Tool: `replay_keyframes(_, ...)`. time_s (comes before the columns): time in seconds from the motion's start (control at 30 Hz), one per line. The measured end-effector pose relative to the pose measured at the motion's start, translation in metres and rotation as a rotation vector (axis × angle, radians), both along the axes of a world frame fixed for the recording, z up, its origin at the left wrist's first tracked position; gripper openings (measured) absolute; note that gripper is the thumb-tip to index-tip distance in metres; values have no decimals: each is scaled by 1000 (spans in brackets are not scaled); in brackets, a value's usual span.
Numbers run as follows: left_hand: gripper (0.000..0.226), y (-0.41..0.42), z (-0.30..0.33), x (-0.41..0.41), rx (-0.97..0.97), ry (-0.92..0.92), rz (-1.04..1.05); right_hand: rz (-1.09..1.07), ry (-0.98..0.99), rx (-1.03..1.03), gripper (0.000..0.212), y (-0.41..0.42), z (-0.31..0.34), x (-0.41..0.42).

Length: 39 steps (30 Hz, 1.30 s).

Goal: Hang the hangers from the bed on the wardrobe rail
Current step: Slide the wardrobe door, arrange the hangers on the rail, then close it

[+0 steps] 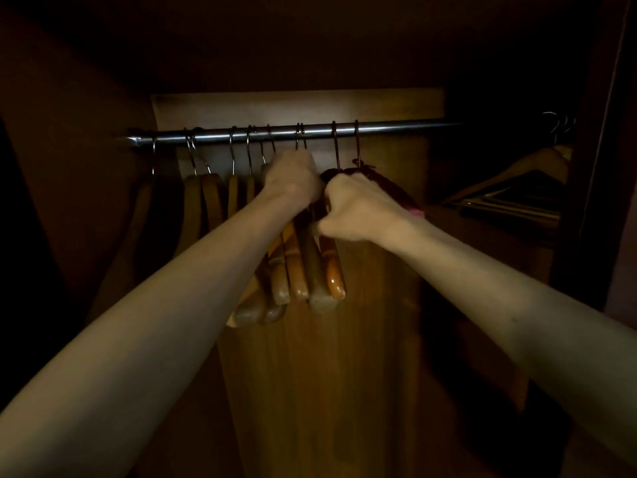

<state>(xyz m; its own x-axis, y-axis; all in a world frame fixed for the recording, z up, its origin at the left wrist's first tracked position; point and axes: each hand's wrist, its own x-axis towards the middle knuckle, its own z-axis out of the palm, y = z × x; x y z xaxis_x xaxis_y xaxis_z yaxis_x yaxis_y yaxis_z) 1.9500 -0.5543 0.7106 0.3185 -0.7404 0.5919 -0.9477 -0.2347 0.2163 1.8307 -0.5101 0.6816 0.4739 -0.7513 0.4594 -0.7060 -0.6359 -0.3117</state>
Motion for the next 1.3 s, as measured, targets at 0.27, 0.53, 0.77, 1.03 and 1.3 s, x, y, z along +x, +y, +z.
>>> replay_keyframes(0.27,39,-8,-8,-20,131,-308,158,-92,197,96,58,15,-30,13)
replay_keyframes(0.53,61,-17,-16,-18,192,-135,104,-205,216,104,127,7,-47,8)
replay_keyframes(0.77,89,-28,-25,-26,234,490,-49,-248,93,-48,118,1,-63,-3)
replay_keyframes(1.03,77,-29,2,-24,237,649,-148,-245,100,18,76,1,-14,-3)
replay_keyframes(1.3,61,-18,-43,-38,378,808,-191,-203,191,178,46,1,-35,-15)
